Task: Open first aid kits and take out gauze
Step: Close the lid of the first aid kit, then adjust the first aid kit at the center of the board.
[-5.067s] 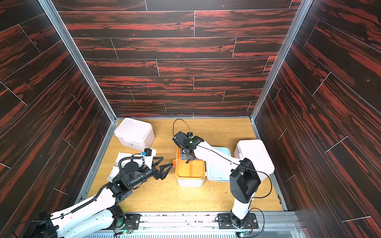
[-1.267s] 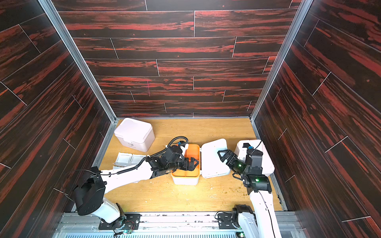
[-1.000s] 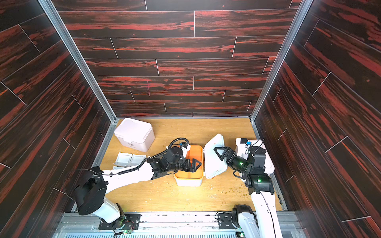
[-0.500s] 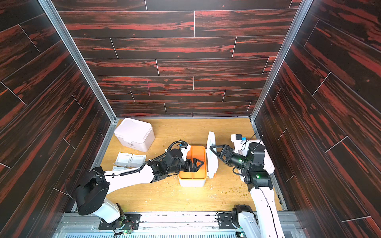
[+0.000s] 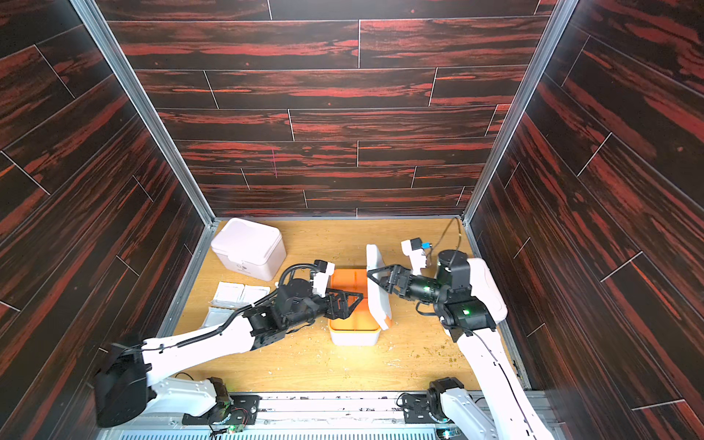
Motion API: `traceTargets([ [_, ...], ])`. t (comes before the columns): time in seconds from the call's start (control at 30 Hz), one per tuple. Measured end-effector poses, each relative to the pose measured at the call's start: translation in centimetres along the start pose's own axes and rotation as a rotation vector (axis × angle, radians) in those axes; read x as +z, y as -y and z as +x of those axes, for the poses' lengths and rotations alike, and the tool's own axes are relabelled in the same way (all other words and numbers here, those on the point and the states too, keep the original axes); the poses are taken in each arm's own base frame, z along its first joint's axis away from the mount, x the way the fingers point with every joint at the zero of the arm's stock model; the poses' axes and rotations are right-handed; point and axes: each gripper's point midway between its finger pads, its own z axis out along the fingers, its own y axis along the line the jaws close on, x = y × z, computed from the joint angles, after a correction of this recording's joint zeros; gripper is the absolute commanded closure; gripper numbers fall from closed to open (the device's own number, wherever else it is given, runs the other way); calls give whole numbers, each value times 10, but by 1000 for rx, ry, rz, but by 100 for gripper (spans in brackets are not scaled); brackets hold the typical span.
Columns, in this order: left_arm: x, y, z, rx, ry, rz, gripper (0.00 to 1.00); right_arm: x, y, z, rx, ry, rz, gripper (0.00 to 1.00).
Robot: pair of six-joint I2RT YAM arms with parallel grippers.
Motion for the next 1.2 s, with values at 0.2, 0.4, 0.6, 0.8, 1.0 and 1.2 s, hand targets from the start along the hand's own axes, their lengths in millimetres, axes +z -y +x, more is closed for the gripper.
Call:
traceTargets([
  [0.2,-52,-17,-13,48,120,-81,2,31,-5,18,-47,-106,14,2],
  [0.4,-88,-43,-14,65,188,-189,1,61,2,38,-75,-209,73,1],
  [0.6,-96,-52,-14,73,198,-234,1,65,25,33,-118,-184,246,2],
  [0.8,-82,-60,2,79,125,-252,1,50,66,15,-173,-85,495,2],
  [1.0,-66,-69,21,80,39,-262,1,38,99,7,-198,-46,637,3],
  [1.2,-65,-74,19,50,33,-265,1,41,133,2,-126,-73,650,8],
])
